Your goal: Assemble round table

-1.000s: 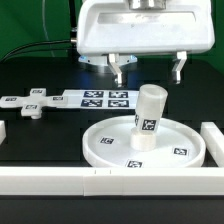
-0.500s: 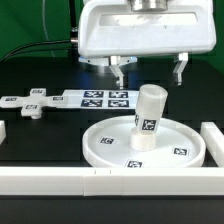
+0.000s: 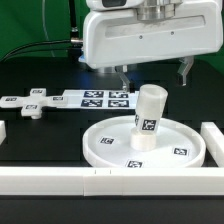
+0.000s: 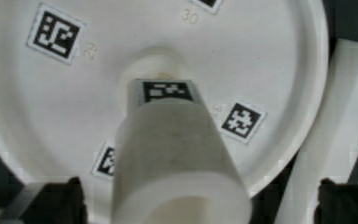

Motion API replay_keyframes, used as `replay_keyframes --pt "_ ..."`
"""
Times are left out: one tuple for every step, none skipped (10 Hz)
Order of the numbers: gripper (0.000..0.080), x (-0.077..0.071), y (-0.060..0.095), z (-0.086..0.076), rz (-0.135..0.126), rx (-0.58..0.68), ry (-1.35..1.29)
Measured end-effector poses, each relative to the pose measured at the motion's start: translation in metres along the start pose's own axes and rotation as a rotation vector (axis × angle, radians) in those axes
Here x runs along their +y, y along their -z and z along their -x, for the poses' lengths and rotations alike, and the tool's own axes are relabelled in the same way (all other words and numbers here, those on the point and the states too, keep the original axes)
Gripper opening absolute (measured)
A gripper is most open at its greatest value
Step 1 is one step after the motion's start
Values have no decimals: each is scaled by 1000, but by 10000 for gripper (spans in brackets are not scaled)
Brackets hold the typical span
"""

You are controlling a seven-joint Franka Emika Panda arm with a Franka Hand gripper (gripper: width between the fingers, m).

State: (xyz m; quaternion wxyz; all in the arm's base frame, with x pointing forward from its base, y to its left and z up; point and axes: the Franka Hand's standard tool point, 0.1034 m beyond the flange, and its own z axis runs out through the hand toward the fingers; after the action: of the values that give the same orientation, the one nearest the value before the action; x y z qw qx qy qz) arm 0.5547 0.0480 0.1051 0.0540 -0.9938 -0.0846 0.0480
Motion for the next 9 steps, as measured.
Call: replay_keyframes --pt "648 0 1 -7 -4 -16 4" --pt "648 4 -1 -8 21 -9 27" --pt "648 5 -1 -8 40 -13 46" --pt "648 7 -2 -9 45 -7 49" --pt "648 9 -2 -10 55 1 57" --pt "648 11 -4 -12 60 18 63" --pt "648 17 -7 -11 60 18 108" --pt "648 18 -7 -11 59 18 98" --pt "648 17 -7 -11 59 17 100"
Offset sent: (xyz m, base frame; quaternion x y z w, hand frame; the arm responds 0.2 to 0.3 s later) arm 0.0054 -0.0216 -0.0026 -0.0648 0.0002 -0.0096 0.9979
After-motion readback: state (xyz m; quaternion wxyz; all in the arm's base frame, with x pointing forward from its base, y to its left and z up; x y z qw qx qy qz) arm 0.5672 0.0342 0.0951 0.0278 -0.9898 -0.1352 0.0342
